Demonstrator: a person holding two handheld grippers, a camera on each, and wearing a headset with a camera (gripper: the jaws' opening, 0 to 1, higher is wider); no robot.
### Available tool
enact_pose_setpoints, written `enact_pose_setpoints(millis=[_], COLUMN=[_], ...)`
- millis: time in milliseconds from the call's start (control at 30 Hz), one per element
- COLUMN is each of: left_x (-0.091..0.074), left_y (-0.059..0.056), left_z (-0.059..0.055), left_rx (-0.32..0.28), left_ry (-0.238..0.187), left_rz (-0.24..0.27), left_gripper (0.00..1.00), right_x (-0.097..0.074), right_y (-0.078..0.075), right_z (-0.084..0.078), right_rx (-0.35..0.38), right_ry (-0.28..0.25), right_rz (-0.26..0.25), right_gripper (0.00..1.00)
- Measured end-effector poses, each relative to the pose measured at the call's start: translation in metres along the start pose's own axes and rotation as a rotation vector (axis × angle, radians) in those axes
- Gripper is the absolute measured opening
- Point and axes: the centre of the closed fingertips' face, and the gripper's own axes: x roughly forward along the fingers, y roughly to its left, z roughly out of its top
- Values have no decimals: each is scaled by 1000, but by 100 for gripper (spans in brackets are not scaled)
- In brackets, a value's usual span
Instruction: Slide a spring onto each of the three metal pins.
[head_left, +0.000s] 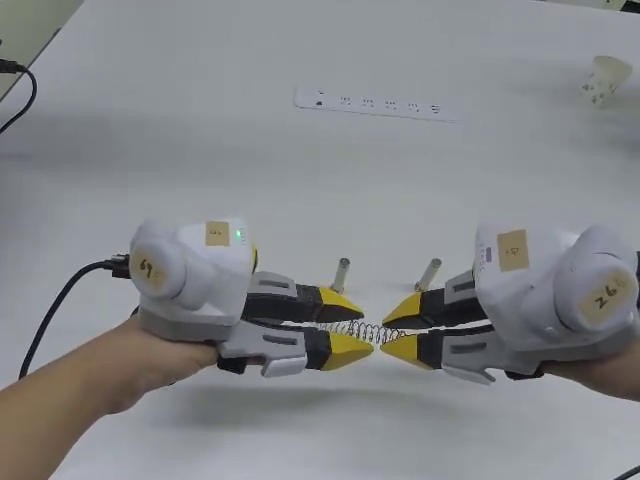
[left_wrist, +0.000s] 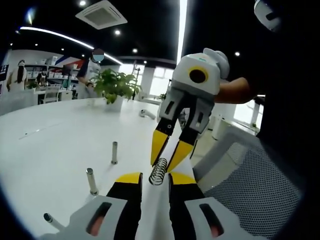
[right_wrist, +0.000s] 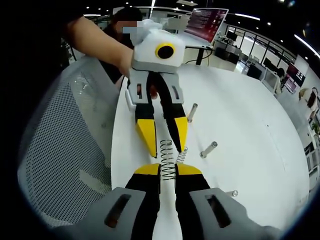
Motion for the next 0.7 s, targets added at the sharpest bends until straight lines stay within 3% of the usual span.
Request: enact_pose_setpoints(millis=[233, 700], left_x=[1, 1], left_y=[-2, -6], left_z=[3, 4], left_rx=[0, 2], left_ry=[-11, -5], left_rz=[-13, -25], left_gripper=[5, 3], right_x=[-2, -2], right_y=[0, 1], right_z=[4, 4], right_rx=[0, -26], right_ry=[-20, -19], right_rz=[3, 14], right_gripper=[8, 8])
